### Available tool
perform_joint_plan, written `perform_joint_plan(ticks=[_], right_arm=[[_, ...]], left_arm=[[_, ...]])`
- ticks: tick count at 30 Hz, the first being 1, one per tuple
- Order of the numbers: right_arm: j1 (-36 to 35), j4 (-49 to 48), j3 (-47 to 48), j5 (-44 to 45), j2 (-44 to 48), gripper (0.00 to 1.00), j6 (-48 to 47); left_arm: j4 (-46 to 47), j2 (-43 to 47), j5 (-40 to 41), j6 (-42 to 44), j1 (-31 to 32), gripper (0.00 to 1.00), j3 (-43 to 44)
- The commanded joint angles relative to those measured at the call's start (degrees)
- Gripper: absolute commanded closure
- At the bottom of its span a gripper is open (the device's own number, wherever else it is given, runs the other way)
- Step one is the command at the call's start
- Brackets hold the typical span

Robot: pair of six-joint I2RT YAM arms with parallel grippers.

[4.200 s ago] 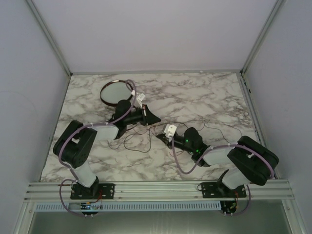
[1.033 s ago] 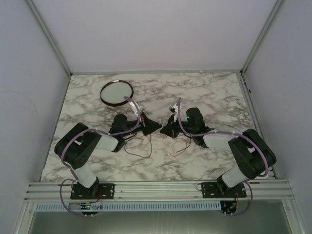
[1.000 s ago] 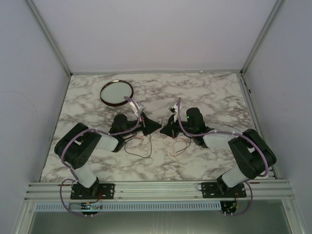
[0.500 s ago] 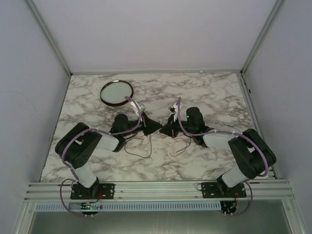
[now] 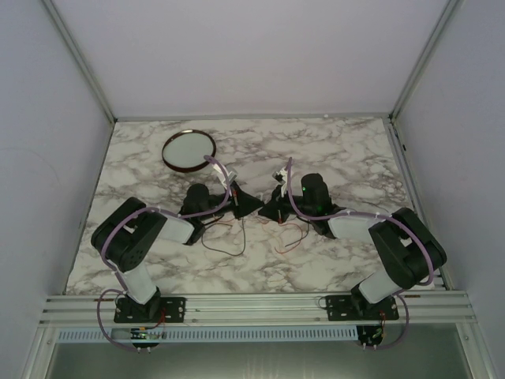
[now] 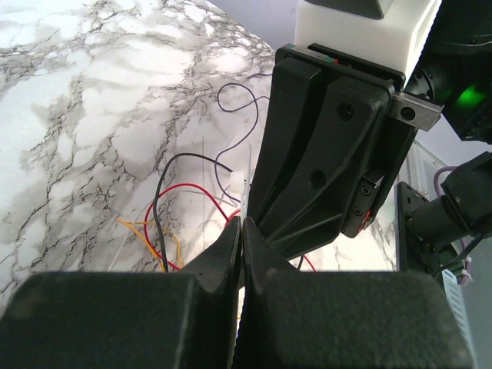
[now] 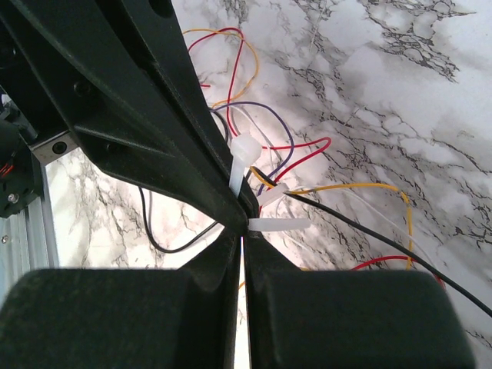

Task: Zip-tie the wires
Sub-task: Tie the cable at the center of the board.

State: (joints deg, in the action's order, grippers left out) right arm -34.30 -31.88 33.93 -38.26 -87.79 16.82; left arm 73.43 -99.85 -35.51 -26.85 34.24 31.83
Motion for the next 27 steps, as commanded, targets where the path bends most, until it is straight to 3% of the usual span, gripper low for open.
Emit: perform_joint_plan(ticks=[1, 11, 27], right_arm=[[-0.23, -0.1, 2.4, -0.06, 0.19, 1.0, -1.15], [-0.15, 1.28, 2.01, 1.08, 1.03, 1.0, -2.22], [-0.12, 1.02, 2.34, 1.25, 0.95, 1.0, -1.86]], left_arm=[[2.42, -0.53, -1.22, 0.96, 0.48, 1.0, 1.66], [-2.69, 1.88, 3.84, 3.91, 0.48, 1.0, 1.26], [-3.12, 3.35, 4.62, 3.43, 0.43, 1.0, 0.92]])
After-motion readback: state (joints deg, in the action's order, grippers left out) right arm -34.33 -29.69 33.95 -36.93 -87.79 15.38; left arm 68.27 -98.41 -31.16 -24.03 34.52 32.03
